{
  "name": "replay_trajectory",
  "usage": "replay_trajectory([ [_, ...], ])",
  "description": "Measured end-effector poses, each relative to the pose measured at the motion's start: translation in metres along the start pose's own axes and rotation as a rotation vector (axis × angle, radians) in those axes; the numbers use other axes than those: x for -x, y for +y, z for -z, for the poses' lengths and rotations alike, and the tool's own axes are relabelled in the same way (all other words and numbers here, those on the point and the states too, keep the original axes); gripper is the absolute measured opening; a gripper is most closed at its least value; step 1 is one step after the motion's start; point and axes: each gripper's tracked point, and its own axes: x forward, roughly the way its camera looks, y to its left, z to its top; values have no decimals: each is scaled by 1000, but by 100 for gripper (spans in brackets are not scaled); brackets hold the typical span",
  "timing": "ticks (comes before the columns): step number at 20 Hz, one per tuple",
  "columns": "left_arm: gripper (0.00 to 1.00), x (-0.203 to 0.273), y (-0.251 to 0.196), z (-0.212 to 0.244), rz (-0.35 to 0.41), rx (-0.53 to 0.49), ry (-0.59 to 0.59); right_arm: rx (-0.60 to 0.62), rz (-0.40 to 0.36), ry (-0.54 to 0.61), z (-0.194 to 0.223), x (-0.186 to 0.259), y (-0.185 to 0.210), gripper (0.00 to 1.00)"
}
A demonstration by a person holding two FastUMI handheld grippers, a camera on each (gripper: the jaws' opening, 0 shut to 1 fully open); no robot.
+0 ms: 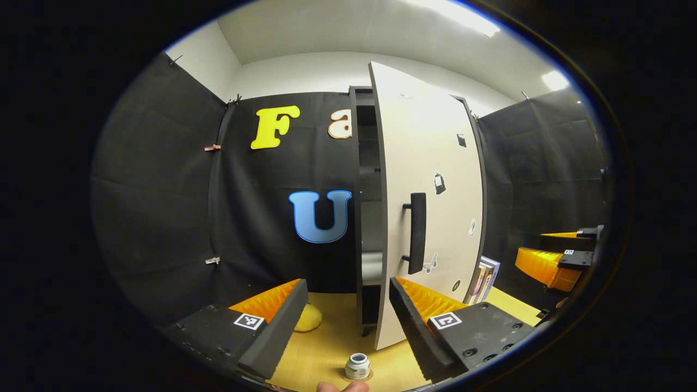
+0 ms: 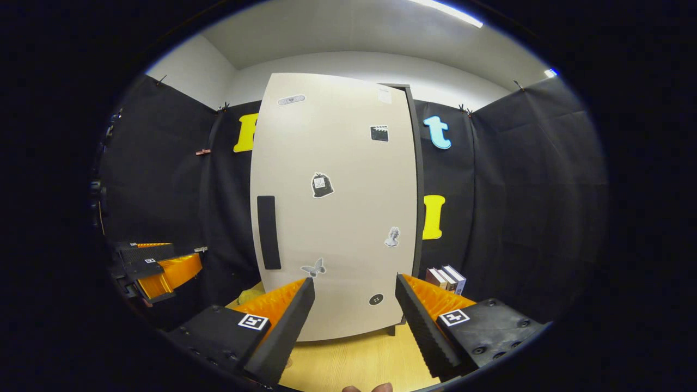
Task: Open the cabinet door with the right hand, grasp the bottle in the cabinet with the left hand and place it on the coaster, then close the cabinet door with the right hand.
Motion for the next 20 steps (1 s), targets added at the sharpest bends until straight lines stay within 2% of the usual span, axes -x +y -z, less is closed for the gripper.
replay_trajectory([
  [20, 95, 3, -16, -1, 20, -9, 3, 5, 32, -5, -5, 6, -18, 97],
])
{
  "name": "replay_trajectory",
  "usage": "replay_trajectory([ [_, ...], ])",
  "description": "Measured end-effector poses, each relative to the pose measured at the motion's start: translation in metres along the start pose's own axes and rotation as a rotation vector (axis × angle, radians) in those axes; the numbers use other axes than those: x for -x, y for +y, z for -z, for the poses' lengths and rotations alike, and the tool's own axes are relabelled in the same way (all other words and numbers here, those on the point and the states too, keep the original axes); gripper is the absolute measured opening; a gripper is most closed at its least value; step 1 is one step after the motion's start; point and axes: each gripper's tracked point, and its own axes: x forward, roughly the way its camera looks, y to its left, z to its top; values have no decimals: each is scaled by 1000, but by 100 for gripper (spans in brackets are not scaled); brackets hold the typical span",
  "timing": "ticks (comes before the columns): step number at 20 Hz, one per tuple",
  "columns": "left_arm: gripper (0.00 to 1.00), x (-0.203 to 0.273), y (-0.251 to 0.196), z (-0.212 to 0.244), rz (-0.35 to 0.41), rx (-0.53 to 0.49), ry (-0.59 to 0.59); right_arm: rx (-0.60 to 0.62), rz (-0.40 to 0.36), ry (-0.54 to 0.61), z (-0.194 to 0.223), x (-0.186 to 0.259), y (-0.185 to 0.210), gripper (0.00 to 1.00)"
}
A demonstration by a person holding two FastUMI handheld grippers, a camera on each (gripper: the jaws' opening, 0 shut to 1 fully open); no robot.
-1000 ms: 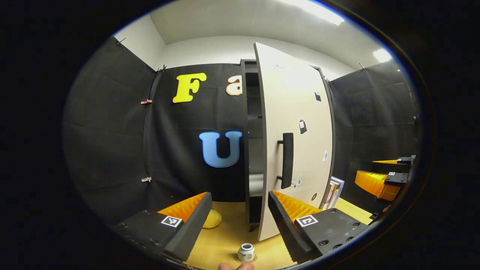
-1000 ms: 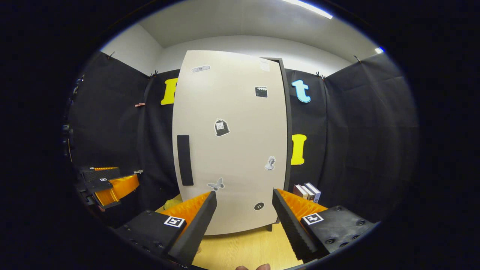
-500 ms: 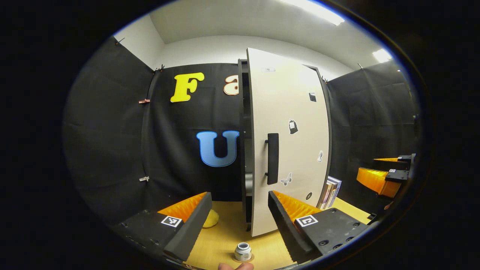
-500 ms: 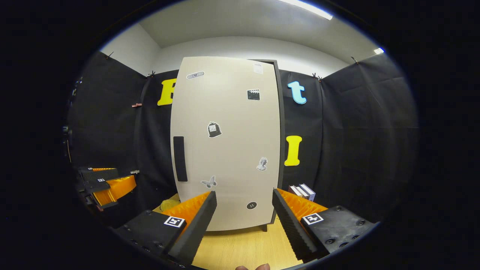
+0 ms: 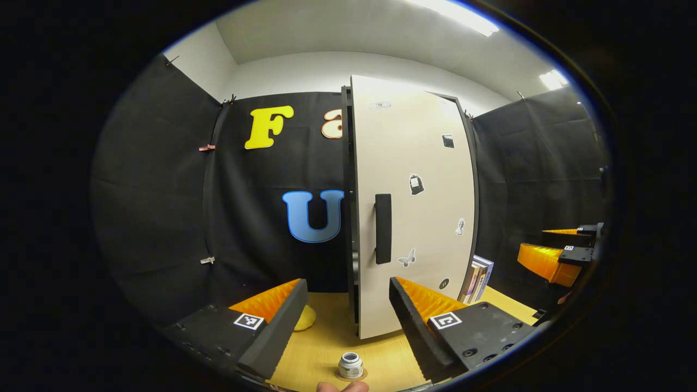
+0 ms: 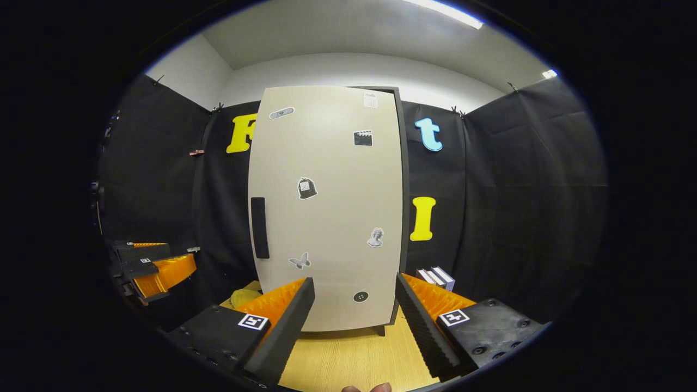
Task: Open the cabinet door with the right hand, grasp the bottle in the cabinet with the left hand and place it on the coaster, then close the cabinet door with the right hand.
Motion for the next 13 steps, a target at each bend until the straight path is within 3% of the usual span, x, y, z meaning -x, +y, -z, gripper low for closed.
replay_trajectory([
  [13, 94, 1, 0, 2, -11, -1, 2, -4, 3, -1, -2, -1, -6, 97],
])
